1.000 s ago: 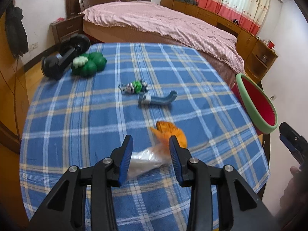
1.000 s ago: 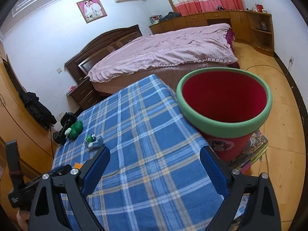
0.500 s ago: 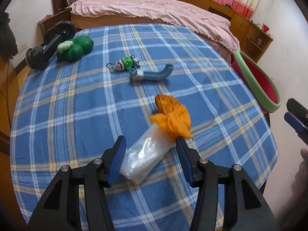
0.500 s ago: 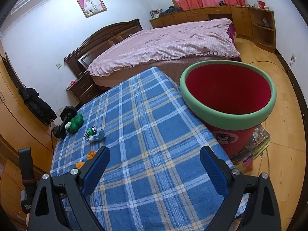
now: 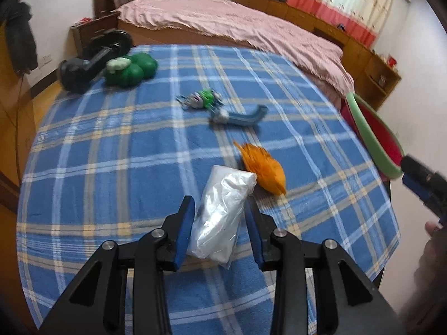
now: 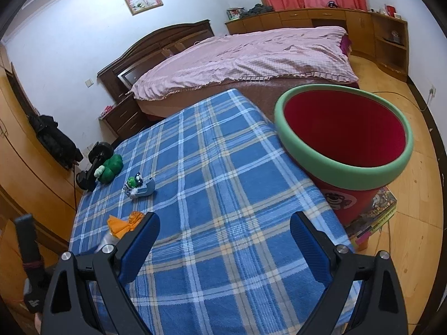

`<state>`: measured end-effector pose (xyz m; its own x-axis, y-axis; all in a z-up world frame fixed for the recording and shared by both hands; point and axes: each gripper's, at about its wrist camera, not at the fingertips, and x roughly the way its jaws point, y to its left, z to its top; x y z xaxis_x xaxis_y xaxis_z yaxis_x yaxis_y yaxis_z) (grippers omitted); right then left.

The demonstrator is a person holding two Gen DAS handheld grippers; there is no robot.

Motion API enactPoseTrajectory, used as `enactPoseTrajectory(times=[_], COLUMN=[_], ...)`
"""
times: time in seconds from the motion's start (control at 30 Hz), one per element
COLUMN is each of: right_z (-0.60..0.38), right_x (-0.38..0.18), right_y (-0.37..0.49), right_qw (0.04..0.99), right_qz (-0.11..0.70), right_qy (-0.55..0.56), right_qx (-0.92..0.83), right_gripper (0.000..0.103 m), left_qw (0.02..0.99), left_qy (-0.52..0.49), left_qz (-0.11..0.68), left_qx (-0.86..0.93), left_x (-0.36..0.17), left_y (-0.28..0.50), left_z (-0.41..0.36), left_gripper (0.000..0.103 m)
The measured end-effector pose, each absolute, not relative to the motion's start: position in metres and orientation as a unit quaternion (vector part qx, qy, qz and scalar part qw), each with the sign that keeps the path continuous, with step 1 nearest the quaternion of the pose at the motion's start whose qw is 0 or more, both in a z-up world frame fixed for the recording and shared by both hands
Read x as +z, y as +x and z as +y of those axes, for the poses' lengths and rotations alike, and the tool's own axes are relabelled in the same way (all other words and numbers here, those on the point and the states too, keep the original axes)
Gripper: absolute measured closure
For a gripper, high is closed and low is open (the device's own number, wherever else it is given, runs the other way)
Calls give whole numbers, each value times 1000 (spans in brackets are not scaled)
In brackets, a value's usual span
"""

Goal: Collect trash
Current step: 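Grasp the white plastic bag with the left tool, then grasp the orange cloth with right tool while left tool holds the white bag up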

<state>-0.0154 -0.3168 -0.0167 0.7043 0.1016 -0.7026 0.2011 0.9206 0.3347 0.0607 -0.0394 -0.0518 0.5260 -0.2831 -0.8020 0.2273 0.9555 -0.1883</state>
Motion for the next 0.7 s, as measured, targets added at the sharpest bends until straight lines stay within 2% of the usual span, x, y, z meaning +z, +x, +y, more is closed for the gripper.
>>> enactPoseTrajectory(times=[0.7], right_z=[-217], right_x=[-54], right_y=[46], right_qw=[890], right_qz=[436], right_qy=[102], right_qx=[83], right_gripper=[8], left_qw=[888], left_qy=[-91], left_qz=[448], left_qx=[-39], left_x=[-55], left_y=[76], left_z=[24], left_gripper=[66])
